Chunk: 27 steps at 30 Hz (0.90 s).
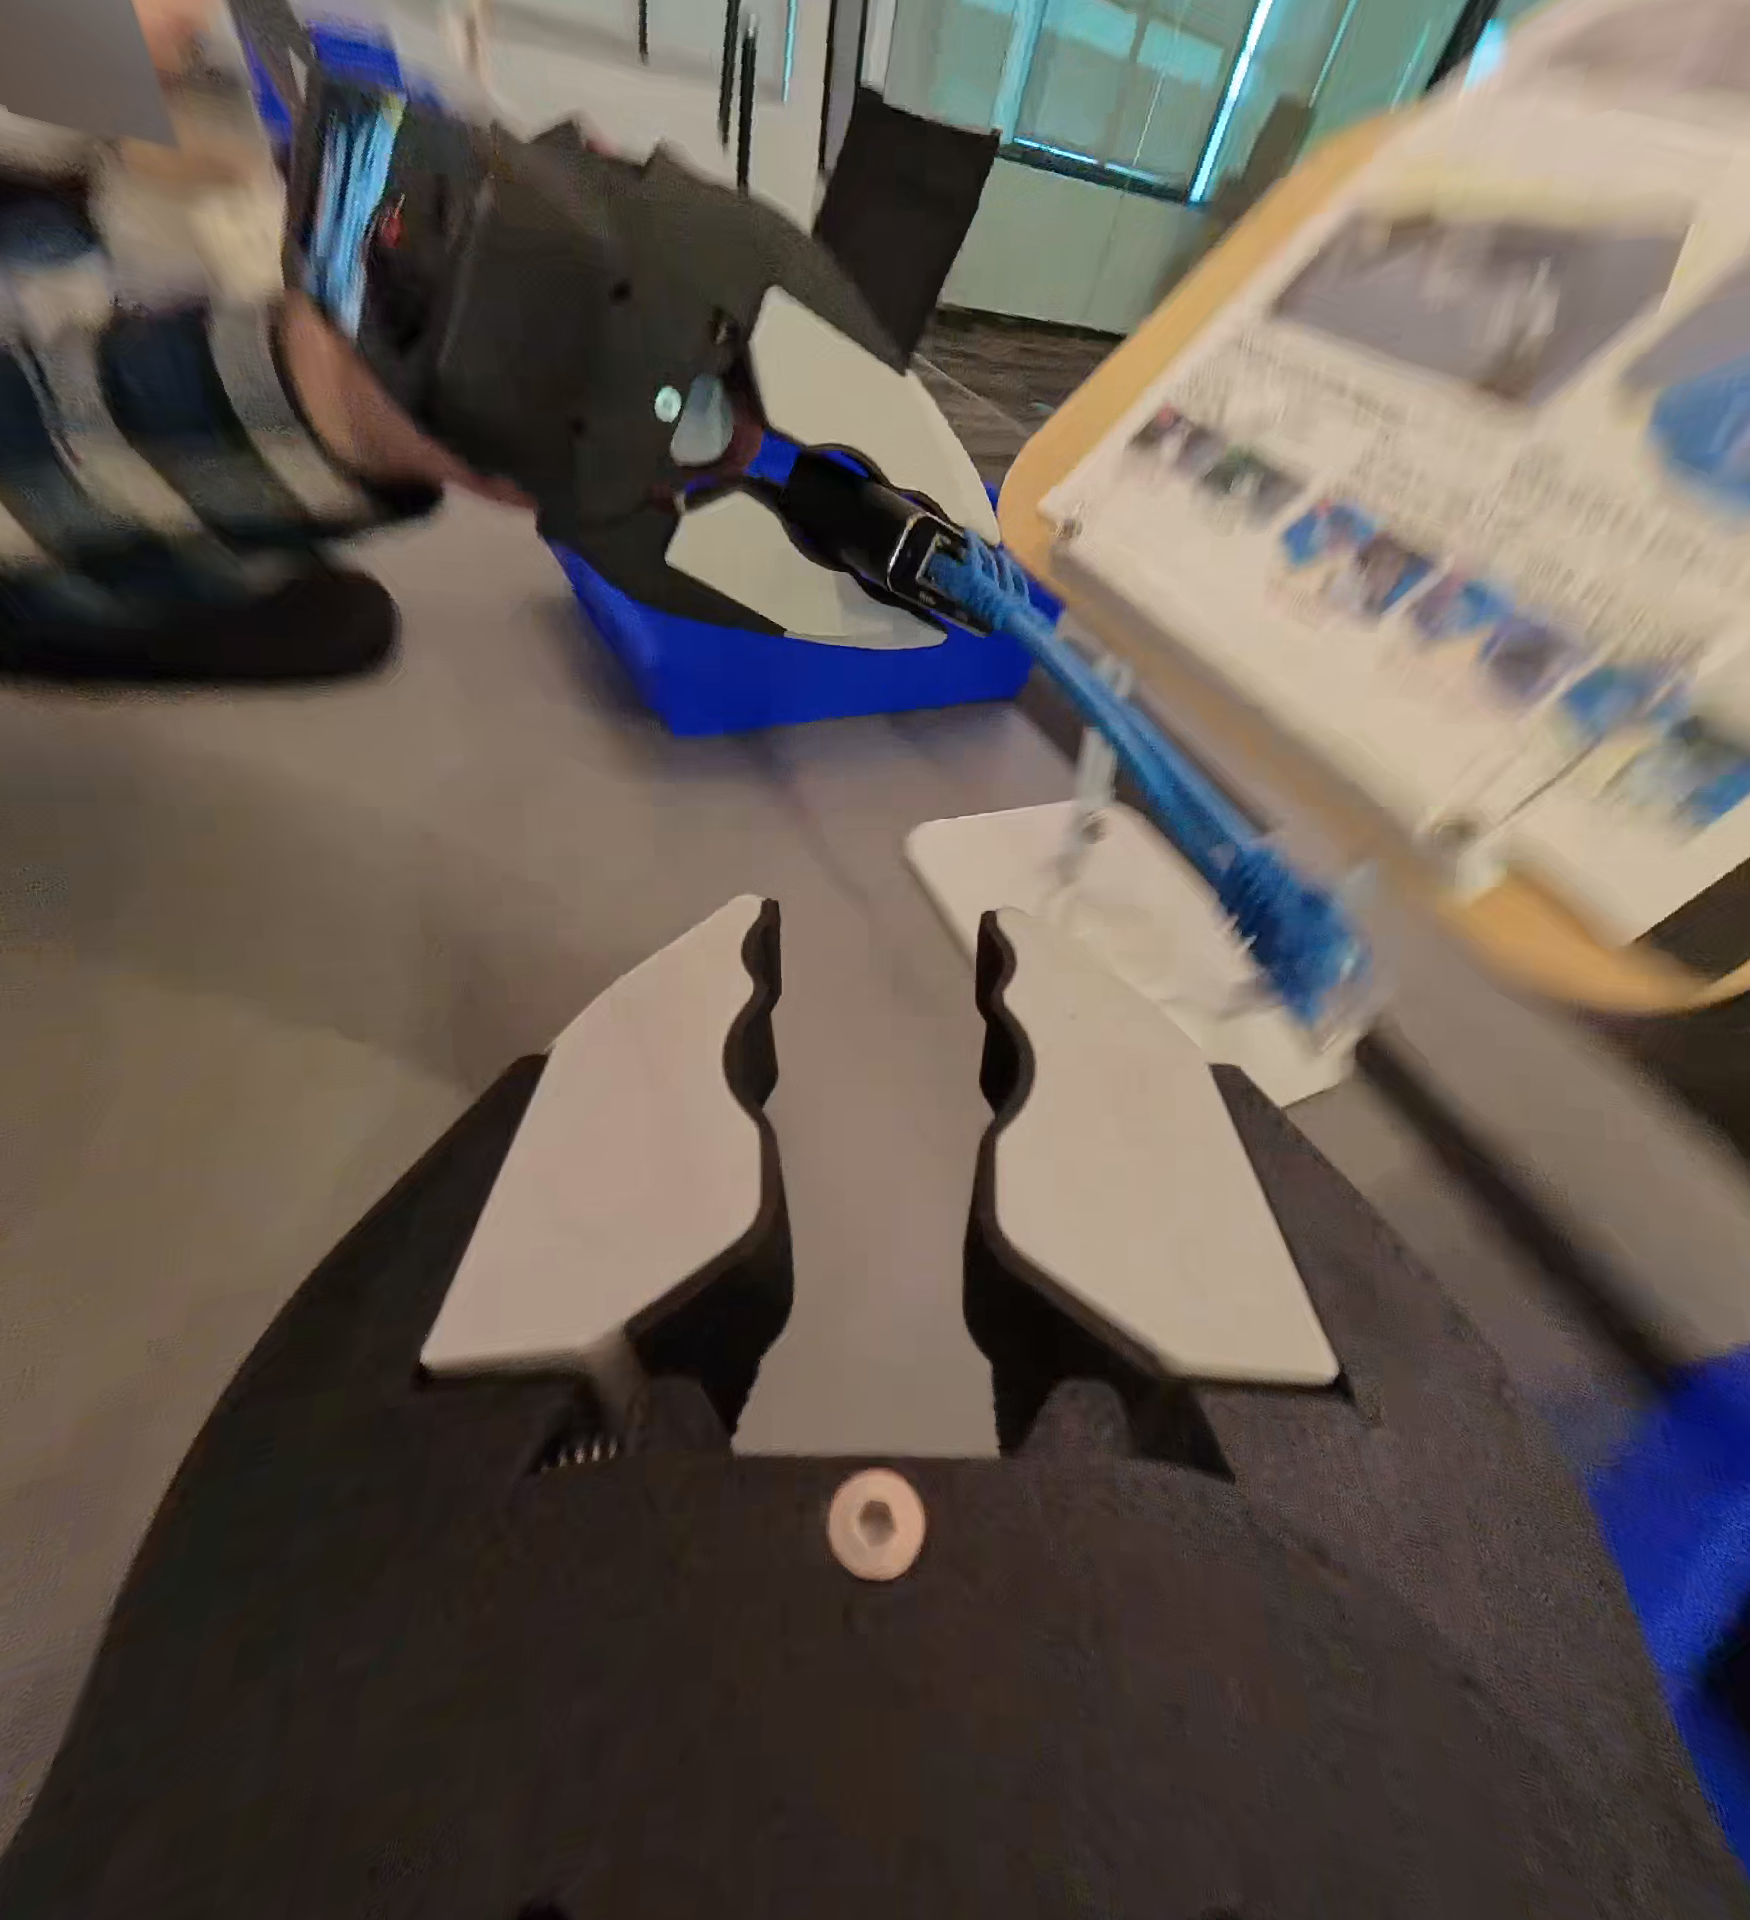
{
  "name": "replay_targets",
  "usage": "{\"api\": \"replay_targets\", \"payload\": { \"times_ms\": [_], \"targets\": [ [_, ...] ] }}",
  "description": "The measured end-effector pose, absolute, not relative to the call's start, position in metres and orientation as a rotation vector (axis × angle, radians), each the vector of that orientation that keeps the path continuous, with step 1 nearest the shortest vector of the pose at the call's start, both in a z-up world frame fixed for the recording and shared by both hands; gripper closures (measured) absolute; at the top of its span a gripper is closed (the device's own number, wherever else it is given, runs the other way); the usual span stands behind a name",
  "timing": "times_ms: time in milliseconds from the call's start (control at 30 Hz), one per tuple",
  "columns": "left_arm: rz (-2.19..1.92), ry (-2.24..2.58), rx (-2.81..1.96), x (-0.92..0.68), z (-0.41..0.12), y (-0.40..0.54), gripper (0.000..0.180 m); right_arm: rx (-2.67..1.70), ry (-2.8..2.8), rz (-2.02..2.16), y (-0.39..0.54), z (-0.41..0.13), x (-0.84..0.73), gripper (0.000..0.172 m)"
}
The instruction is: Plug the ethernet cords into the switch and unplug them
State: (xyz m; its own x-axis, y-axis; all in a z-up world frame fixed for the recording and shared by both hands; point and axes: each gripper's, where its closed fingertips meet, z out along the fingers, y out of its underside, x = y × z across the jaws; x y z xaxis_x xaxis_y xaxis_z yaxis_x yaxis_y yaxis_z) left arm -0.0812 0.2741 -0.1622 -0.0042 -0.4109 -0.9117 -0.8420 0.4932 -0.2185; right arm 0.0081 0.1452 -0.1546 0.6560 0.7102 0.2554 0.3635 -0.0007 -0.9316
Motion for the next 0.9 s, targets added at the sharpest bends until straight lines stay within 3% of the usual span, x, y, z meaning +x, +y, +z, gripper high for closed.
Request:
{"api": "replay_targets", "payload": {
  "times_ms": [300, 567, 900],
  "targets": [
    [0.52, 1.703, -1.068, -0.061, -0.13, 0.249, 0.154, -1.274, -1.292, -0.324, 0.179, -0.1, -0.02, 0.145],
    [0.516, 1.722, -0.97, -0.049, -0.101, 0.231, 0.154, -1.108, -1.42, -0.453, 0.18, -0.083, -0.03, 0.14],
    [0.509, 1.716, -0.936, -0.04, -0.087, 0.211, 0.154, -1.051, -1.484, -0.529, 0.173, -0.069, -0.033, 0.15]
  ]
}}
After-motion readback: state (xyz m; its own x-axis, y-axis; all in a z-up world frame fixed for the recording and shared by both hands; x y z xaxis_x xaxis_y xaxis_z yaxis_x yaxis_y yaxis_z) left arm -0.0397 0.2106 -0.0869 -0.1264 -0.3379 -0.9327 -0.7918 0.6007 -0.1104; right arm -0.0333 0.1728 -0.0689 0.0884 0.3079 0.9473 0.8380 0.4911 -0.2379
